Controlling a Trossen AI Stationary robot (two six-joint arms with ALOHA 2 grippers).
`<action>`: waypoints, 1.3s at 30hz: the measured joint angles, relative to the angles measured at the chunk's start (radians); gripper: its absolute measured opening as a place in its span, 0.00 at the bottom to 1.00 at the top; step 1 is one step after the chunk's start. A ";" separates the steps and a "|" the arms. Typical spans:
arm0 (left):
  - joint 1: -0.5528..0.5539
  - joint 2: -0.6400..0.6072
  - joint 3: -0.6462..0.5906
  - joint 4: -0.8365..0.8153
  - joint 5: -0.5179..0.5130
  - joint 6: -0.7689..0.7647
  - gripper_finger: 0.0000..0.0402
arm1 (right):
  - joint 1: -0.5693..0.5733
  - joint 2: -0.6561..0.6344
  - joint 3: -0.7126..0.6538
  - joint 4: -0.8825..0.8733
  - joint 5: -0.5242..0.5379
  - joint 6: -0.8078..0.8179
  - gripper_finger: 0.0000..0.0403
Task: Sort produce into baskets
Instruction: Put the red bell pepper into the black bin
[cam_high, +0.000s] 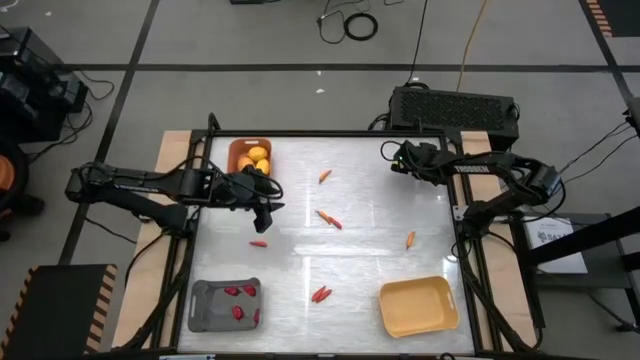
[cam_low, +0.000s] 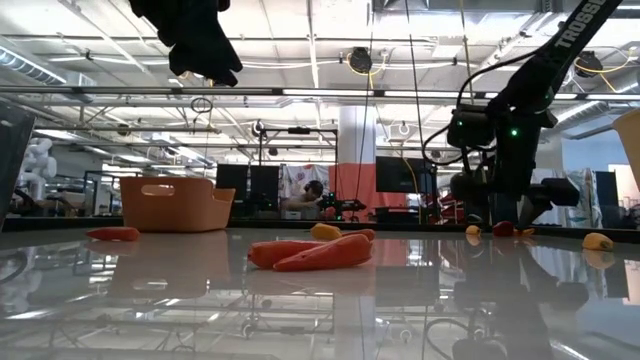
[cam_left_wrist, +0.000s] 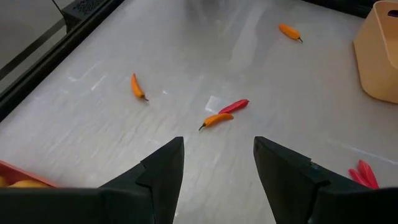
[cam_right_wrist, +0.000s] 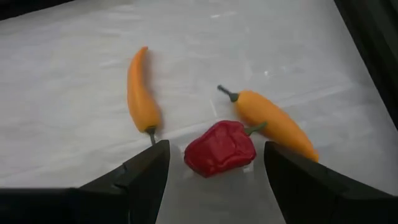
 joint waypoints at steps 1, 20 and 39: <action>0.000 0.000 0.000 0.000 0.000 0.000 0.50 | 0.000 0.001 0.000 0.000 0.001 0.000 0.63; 0.000 0.000 0.000 -0.002 0.027 -0.004 0.50 | -0.012 0.020 0.002 0.000 -0.052 -0.076 0.31; 0.000 -0.001 0.000 -0.138 0.029 0.074 0.50 | 0.342 -0.198 0.000 0.344 -0.288 -0.184 0.31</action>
